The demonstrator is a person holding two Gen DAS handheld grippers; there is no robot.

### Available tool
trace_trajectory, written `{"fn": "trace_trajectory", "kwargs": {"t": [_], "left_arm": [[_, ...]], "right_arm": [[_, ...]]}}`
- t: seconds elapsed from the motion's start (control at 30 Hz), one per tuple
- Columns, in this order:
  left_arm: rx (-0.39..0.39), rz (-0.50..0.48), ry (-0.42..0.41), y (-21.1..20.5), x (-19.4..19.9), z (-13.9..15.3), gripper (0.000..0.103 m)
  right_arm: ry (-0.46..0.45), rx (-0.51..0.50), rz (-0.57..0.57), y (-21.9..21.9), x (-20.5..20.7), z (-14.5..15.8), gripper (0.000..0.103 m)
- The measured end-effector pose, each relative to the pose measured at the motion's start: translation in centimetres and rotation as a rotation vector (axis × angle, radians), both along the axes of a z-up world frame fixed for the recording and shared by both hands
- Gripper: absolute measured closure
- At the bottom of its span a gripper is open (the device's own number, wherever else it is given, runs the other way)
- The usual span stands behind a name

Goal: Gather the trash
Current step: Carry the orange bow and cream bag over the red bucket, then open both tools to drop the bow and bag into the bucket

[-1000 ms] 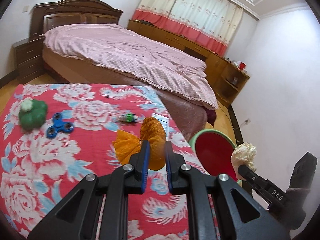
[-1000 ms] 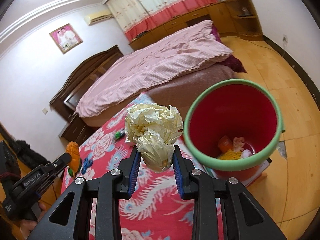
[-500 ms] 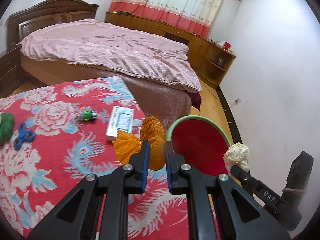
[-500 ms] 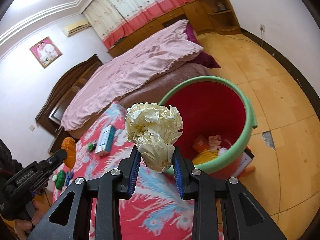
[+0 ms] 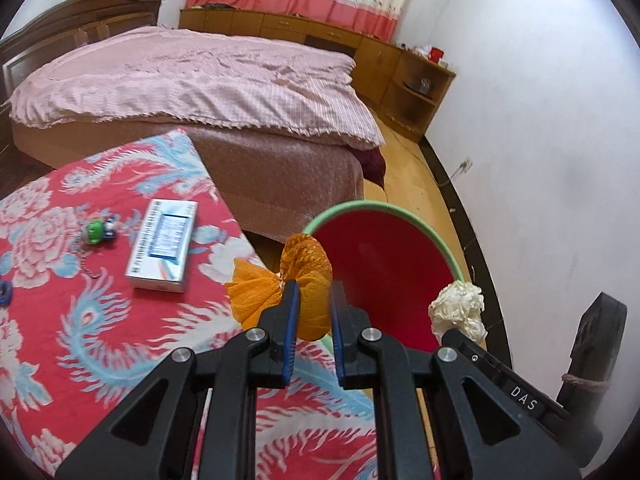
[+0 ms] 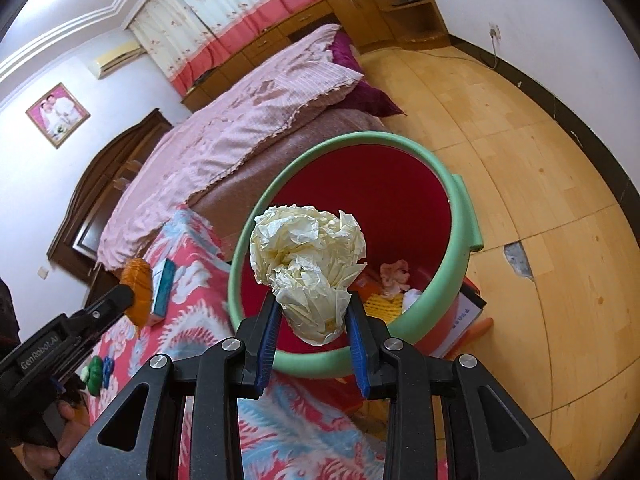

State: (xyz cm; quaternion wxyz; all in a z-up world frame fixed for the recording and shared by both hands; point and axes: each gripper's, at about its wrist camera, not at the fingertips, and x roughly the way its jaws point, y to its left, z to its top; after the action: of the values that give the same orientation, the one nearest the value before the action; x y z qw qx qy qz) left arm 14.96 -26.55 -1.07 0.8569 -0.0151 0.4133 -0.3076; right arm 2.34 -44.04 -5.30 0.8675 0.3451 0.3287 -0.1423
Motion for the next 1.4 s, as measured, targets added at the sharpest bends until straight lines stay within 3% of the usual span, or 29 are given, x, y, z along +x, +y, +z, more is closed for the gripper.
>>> {"fn": "trace_trajectory", "kwargs": {"t": [0.6,0.73,0.93,1.27,1.4], "left_arm": [[0.013,-0.131,0.079,-5.1,1.1,-3.0,0.088],[0.018,-0.117,0.096,-5.0,1.4,-3.1,0.081],[0.016,-0.096,0.097,-4.4,1.6,-3.1,0.081],[0.011,-0.052,0.079,-2.6,1.9,-2.3,0.079],[0.012,-0.020,0.062,-1.2,2.3,-1.7,0.077]], "right_arm": [[0.033,0.000,-0.048,-2.5,0.6,-1.7,0.066],[0.041,0.014,-0.047,-2.5,0.8,-1.8,0.064],[0.037,0.004,-0.050,-2.5,0.9,-1.5,0.056],[0.023,0.002,-0.049,-2.0,0.6,-1.0,0.055],[0.023,-0.012,-0.052,-1.8,0.5,-0.6,0.044]]}}
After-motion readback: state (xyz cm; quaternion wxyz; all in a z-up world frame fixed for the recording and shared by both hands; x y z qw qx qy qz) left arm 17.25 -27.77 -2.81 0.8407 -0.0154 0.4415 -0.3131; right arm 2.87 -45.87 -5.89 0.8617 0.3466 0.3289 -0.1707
